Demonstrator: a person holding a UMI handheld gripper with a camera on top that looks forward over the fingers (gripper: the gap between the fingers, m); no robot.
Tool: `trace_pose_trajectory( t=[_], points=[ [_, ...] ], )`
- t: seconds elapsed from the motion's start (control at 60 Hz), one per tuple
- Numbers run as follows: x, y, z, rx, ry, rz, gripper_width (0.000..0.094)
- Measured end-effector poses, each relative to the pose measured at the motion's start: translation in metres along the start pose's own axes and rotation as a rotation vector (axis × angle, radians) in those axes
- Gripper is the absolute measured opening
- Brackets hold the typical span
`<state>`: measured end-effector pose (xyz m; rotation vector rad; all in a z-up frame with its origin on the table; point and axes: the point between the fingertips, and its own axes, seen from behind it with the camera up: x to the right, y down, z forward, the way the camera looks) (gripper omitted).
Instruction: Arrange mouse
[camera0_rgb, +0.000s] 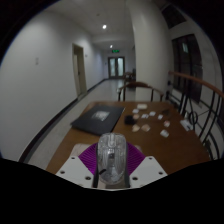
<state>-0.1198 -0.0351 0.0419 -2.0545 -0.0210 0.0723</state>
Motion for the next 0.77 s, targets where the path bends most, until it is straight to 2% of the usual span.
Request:
trace_pose_trajectory(
  t=[0.1,0.183,0.217,0.233,0.25,0.383,0.5,0.533,0.767],
  points=[
    [-0.026,0.07,0.028,-0.111,-0.004,-0.013,0.0354],
    [-0.03,0.095,0.036,-0.17,0.014,-0.029,0.0356],
    [-0.032,0.106,0.041,-0.195,0.014,-0.025,0.0389],
    [-0.033,0.11,0.042,-0.202,0.012,-0.028,0.0411],
    [-0.033,0.103,0.045,-0.172,0.015,-0.03,0.0424],
    [-0.03,0.105,0.045,-0.21,-0.038,-0.142,0.0531],
    [-0.031,0.096,0.023,-0.228,-0.142,-0.09,0.0871],
    [-0.028,0.091,0.006,-0.218,-0.157,-0.082,0.0841],
    [0.025,0.077,-0.084,-0.163,-0.233,-0.054,0.0841]
  ],
)
